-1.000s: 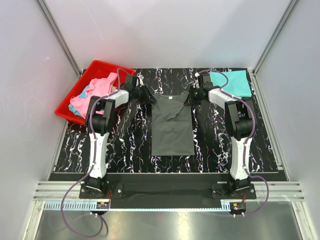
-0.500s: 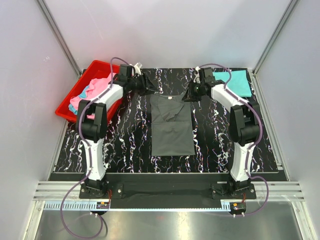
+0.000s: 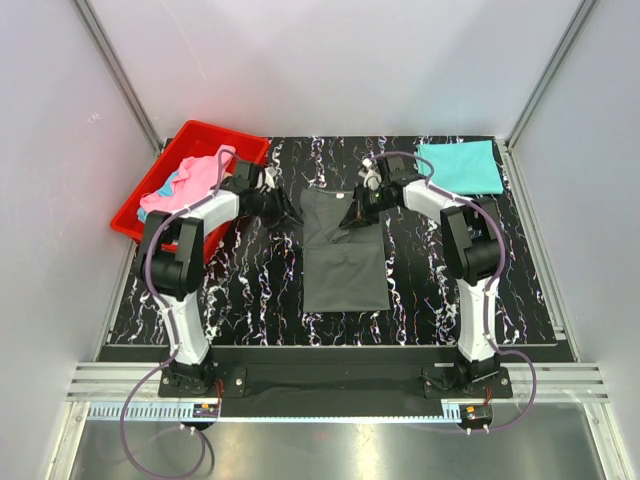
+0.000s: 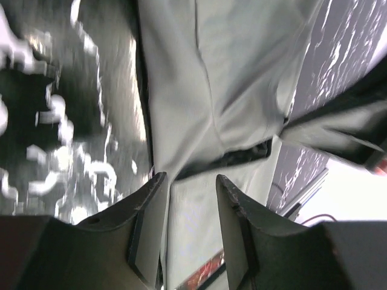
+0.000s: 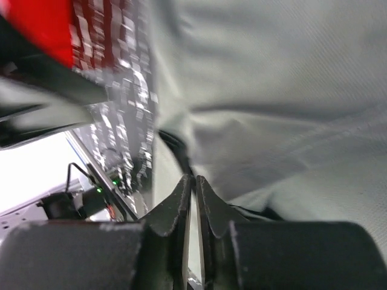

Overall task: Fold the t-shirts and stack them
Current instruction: Fold the tshirt

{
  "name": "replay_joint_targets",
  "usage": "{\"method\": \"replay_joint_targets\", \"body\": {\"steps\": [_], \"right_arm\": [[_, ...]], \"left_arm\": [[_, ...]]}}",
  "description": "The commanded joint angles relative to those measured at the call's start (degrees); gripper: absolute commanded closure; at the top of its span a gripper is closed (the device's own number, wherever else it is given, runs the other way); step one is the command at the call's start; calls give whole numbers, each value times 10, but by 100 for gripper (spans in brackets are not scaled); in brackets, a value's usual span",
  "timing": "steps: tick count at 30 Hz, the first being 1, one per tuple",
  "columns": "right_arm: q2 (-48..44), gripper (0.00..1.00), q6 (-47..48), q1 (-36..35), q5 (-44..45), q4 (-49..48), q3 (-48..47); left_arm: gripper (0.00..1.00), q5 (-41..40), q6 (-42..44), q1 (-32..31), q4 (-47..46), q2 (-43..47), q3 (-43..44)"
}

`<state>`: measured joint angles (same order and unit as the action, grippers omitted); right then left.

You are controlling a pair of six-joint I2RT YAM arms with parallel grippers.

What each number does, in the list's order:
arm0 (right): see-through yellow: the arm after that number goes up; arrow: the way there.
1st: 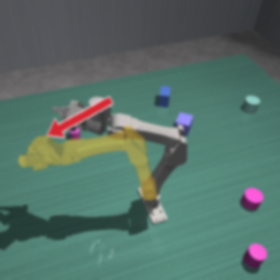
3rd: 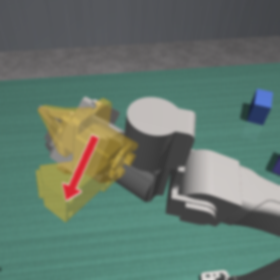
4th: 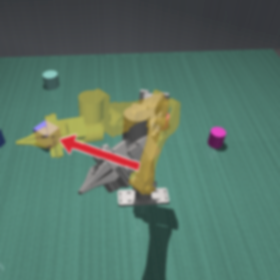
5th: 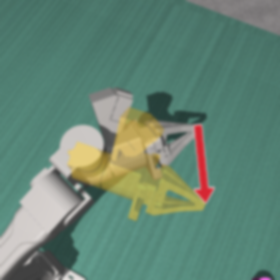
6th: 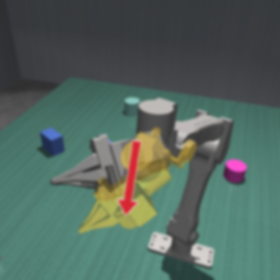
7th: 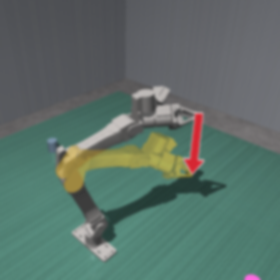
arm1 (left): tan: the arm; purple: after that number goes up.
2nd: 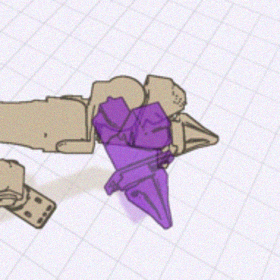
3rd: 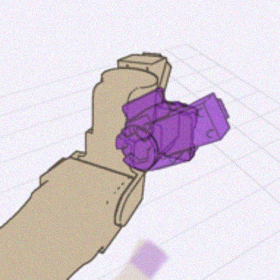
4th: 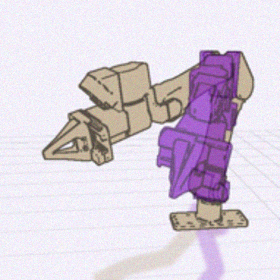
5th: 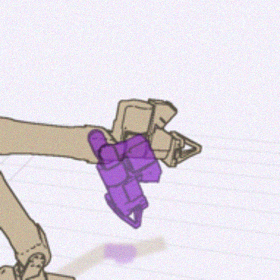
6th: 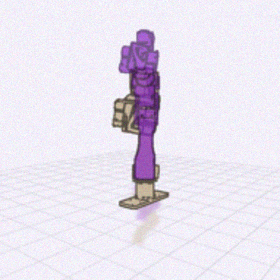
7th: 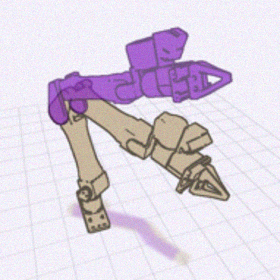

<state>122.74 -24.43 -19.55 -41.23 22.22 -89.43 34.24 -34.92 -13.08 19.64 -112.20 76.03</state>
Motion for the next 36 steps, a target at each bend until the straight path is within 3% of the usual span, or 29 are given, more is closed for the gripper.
{"method": "replay_joint_targets", "body": {"steps": [1, 18, 25, 28, 33, 36], "right_arm": [[16, 87, 24, 0, -17, 6, 20], [-12, 87, 26, 5, 106, 44, 46], [-124, 64, 28, 5, 130, 99, 48], [-173, 58, 18, 4, 151, 116, 86], [-261, 52, -9, 4, 177, 134, 208], [-319, 42, -27, 5, 205, 139, 284]], "left_arm": [[57, -17, 23, -1, 10, 65, -18], [54, -46, 54, -11, 54, 147, -95], [48, -66, 59, -39, 56, 215, -176], [47, -80, 50, -61, 38, 237, -225], [44, -86, 25, -114, -13, 247, -305], [43, -87, 6, -135, -42, 250, -344]]}}
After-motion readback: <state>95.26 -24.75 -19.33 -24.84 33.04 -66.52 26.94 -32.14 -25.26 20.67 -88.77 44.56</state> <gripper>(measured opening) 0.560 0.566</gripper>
